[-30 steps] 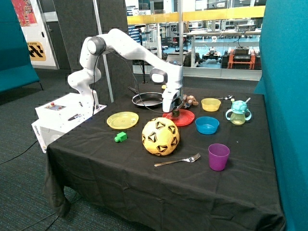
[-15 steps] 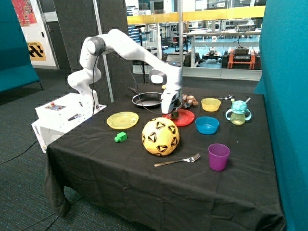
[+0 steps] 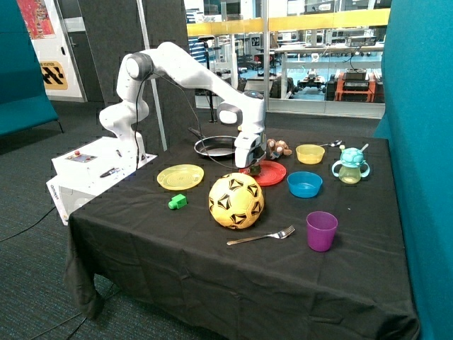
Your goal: Cook the capsicum and place it on a plate
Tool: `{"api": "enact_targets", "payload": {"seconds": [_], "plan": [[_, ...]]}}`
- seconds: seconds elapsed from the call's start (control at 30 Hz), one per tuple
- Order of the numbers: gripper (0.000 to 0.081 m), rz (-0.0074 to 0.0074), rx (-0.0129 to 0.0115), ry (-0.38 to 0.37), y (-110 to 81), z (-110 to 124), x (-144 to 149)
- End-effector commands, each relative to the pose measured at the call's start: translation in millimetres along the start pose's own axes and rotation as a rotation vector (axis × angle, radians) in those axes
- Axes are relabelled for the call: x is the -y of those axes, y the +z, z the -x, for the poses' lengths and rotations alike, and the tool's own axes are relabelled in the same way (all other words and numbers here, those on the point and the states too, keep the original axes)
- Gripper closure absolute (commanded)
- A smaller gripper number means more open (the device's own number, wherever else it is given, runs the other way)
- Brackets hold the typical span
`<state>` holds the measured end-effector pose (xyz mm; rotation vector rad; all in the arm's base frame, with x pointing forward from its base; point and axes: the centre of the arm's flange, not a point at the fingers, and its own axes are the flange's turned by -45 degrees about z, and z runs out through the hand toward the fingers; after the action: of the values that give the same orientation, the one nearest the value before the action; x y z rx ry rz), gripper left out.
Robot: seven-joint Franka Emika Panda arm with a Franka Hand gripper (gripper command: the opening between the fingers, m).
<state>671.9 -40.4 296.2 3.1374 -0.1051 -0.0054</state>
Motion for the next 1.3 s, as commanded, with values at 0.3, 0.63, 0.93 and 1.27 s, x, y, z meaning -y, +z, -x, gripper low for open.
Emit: {"api": "enact_targets", "payload": {"seconds": [0.3, 0.63, 0.93, 1.27], "plan": [[0.0000, -0.0026, -0.0033, 0.007, -4.2, 4.2, 8.1], [0.0000, -0.0026, -0.0033, 0.010, -4.4, 8.8, -0.4], [0.0000, -0.0026, -0.0033, 0.007, -11.9, 12.3, -0.2], [0.0000, -0.0026, -0.0033, -0.005, -38.5, 19.7, -0.7]]}}
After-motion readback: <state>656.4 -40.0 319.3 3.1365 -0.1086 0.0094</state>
